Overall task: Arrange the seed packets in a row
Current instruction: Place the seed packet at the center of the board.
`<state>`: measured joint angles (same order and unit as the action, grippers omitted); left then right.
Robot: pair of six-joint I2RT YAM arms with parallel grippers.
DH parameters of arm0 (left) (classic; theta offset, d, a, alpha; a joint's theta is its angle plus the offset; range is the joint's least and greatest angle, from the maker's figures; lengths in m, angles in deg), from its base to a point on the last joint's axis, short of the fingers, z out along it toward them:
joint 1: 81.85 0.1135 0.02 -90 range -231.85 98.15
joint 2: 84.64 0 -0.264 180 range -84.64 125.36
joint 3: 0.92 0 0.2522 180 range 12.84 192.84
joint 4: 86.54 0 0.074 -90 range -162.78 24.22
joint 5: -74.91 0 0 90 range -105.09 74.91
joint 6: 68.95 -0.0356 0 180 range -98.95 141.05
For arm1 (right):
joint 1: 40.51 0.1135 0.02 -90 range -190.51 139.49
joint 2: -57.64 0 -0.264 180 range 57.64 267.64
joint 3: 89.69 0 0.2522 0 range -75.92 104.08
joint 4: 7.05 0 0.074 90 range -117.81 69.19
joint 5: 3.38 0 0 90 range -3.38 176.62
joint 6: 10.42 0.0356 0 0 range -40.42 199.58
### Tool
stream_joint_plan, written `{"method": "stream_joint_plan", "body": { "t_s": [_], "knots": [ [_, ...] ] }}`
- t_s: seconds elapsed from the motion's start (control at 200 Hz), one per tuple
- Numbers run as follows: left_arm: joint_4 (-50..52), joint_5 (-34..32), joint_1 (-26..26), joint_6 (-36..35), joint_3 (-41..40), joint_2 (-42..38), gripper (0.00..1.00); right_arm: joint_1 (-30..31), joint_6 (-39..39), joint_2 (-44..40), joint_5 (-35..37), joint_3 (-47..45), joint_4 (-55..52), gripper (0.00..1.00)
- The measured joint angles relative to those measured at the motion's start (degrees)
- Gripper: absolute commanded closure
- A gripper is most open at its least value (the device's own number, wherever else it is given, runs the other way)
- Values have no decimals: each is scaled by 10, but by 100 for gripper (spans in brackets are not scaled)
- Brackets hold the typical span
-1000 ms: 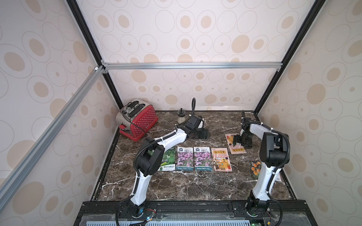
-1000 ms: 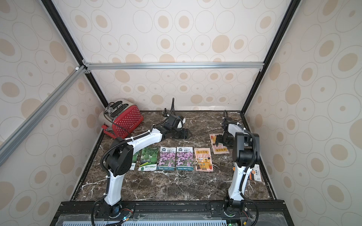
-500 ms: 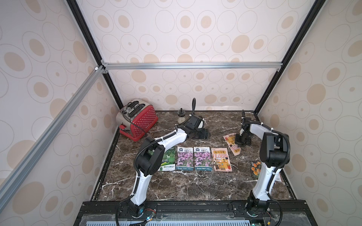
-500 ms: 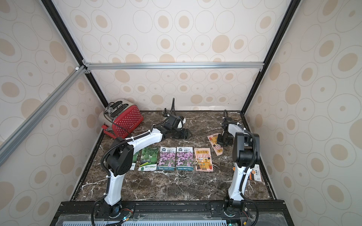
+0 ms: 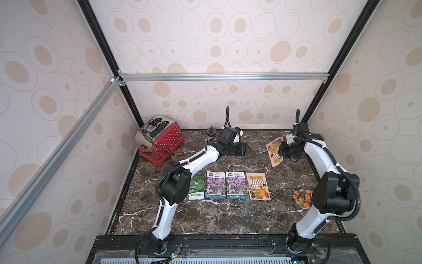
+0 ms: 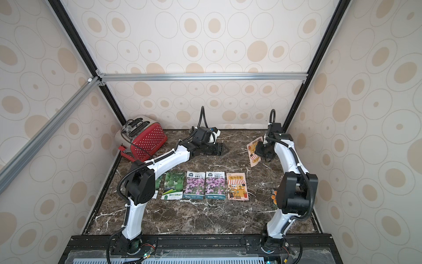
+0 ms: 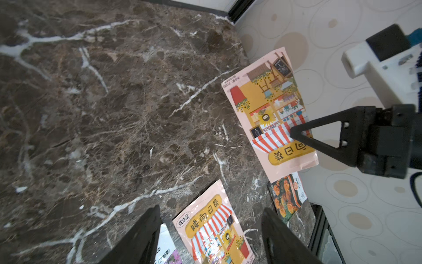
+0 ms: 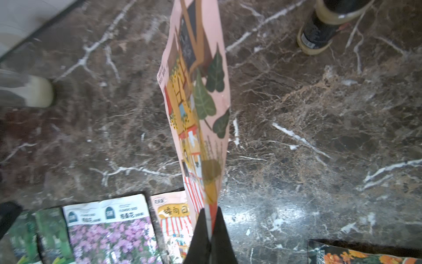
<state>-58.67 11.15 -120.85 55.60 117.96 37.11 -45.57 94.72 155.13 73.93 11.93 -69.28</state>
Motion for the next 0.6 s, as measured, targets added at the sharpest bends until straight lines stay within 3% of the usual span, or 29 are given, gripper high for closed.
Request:
{"method": "stream_joint_plan", "body": {
  "t_s": [0.295, 0.601],
  "knots": [
    [3, 100, 12, -90, 80, 42, 29, 25, -34, -82, -99, -12, -3, 100],
    [-13, 190, 57, -135, 99, 54, 28, 58, -63, -99, -167, -14, -5, 100]
  ]
}}
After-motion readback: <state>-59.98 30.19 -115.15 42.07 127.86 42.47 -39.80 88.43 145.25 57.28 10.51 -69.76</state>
